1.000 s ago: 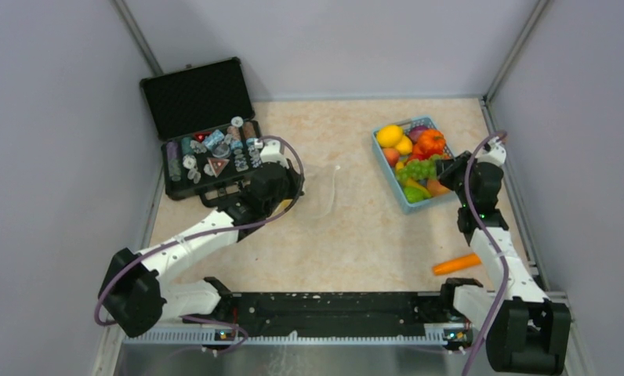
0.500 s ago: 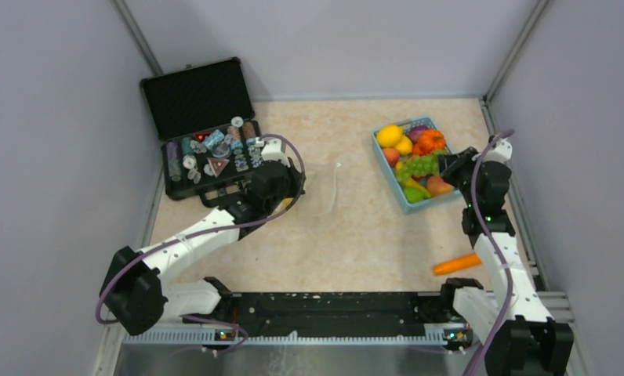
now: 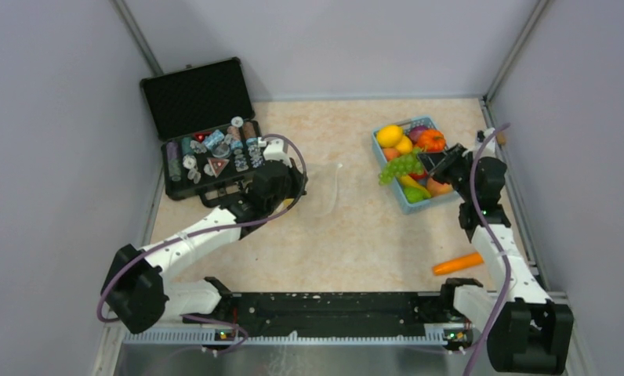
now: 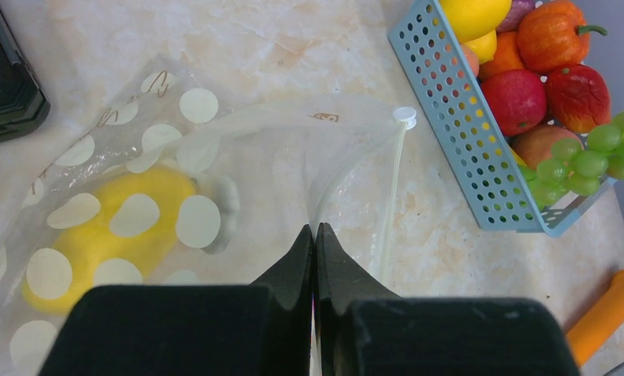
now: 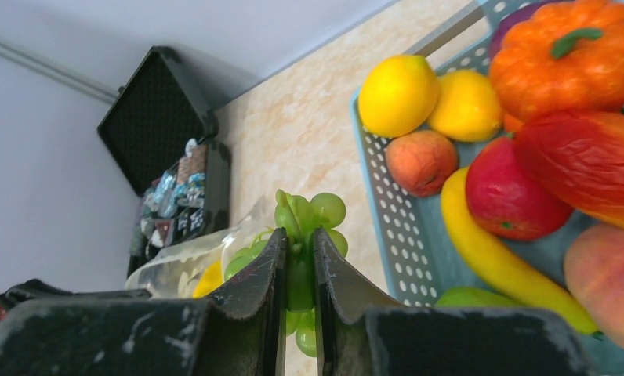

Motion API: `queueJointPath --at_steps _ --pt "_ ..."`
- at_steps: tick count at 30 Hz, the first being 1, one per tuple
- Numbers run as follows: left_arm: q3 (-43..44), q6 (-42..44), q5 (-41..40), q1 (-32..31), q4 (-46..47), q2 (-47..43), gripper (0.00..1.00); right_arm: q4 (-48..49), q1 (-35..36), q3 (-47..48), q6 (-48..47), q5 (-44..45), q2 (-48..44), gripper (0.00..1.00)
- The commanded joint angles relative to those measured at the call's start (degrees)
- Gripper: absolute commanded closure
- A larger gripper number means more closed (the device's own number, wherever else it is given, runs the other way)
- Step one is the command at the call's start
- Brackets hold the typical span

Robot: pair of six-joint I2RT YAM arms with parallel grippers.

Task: Place the food in the zip-top bag and seal the zipper
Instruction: Pick up the fake fruit from the bin, then place the fake fruit in the zipper food storage bag.

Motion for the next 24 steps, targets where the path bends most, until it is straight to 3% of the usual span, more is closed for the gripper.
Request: queueJointPath --at_steps 1,12,24 --pt "2.42 -1.26 1.32 0.00 3.11 0.89 1.00 5.95 1.75 0.24 1.76 -5.11 1.32 0.97" --pt "1.99 -6.32 6.78 0.01 7.63 2.10 0.99 16.09 11.49 -0.09 3.70 -8.48 7.08 0.97" --pt "2.02 -9.08 13.04 0.02 11.84 3.82 1.00 23.90 17.03 -0.14 7.24 -8.41 9.92 0.96"
